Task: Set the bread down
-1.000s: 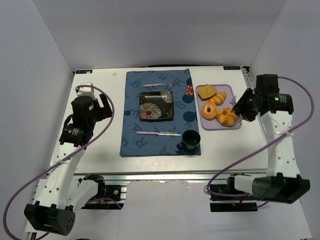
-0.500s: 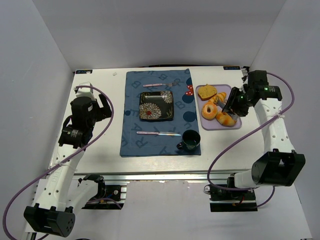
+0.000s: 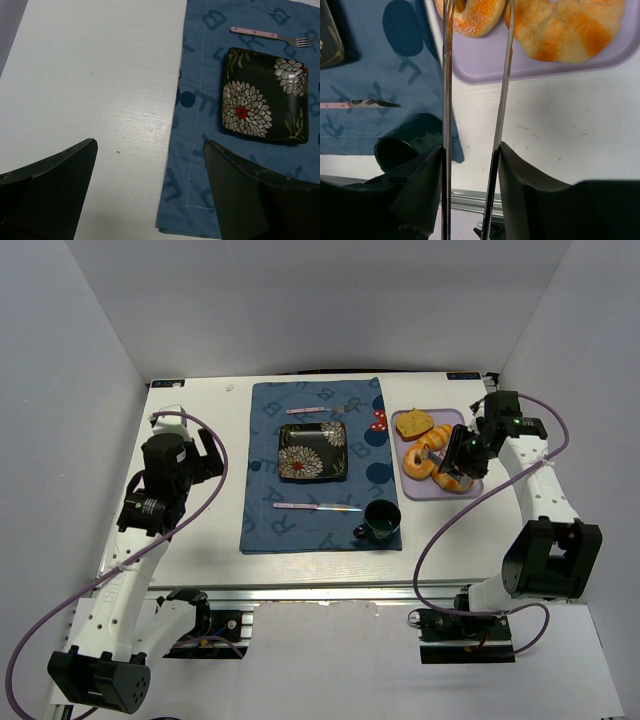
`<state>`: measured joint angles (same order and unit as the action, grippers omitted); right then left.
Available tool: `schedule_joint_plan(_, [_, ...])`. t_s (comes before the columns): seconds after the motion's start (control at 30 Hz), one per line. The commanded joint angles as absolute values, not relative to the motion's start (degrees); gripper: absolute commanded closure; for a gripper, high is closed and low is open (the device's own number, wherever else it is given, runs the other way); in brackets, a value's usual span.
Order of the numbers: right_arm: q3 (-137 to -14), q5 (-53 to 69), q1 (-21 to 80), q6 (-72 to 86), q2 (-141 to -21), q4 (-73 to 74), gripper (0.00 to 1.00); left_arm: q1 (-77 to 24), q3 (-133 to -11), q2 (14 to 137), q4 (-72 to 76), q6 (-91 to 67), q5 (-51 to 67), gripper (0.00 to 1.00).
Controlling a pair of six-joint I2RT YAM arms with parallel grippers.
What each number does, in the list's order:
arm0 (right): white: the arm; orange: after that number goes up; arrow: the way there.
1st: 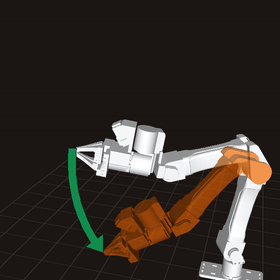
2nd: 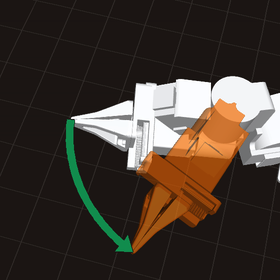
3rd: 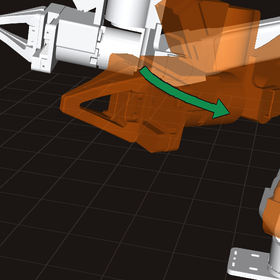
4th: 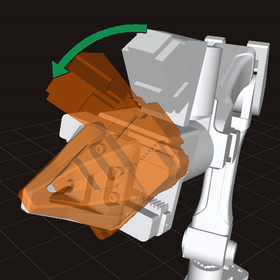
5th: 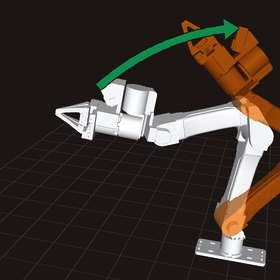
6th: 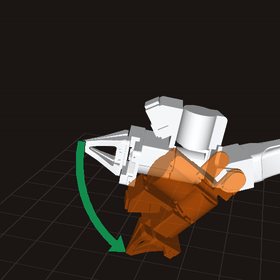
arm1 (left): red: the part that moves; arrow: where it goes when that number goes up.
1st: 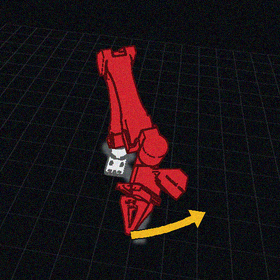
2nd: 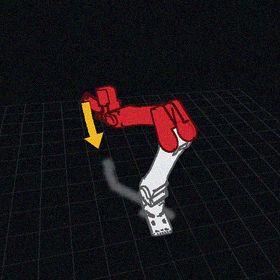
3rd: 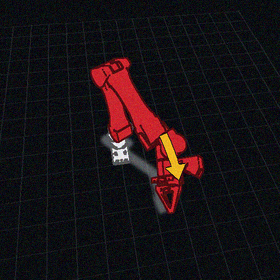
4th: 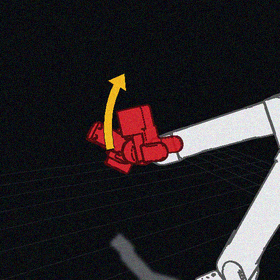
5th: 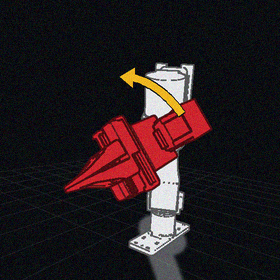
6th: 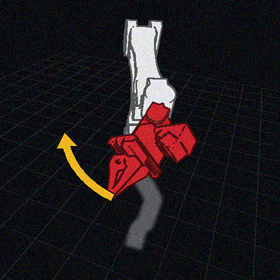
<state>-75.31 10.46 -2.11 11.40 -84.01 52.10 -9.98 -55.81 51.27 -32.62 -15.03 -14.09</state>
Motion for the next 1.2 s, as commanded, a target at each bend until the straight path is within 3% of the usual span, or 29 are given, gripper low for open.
schedule_joint_plan(0.0, [-74.4,11.1,-1.8,9.7,-84.9,47.8,0.50,-10.3,-56.7,51.0,-33.0,-14.5,-13.8,0.02])
schedule_joint_plan(0.3, [-73.1,11.0,-1.3,9.3,-88.2,46.1,0.50,-10.3,-56.8,51.2,-33.7,-14.4,-14.2,0.02])
schedule_joint_plan(0.43, [-73.5,11.5,-1.3,9.2,-88.3,46.2,0.67,-10.3,-56.6,51.2,-33.6,-14.5,-14.2,0.02])
schedule_joint_plan(0.5, [-74.0,11.6,-1.3,9.5,-88.1,47.0,0.70,-10.3,-56.6,51.3,-33.6,-14.5,-14.2,0.02])
schedule_joint_plan(0.63, [-78.5,10.9,-1.3,10.7,-85.9,49.4,0.74,-10.3,-56.5,51.4,-33.5,-14.5,-14.2,0.02])
schedule_joint_plan(0.87, [-91.8,12.8,0.0,13.8,-84.6,55.9,0.74,-10.3,-56.0,51.8,-33.0,-14.6,-13.5,0.02])
schedule_joint_plan(1.17, [-104.8,15.0,20.0,22.7,-96.7,51.3,0.72,-10.3,-55.9,51.8,-32.3,-14.5,-13.1,0.02])
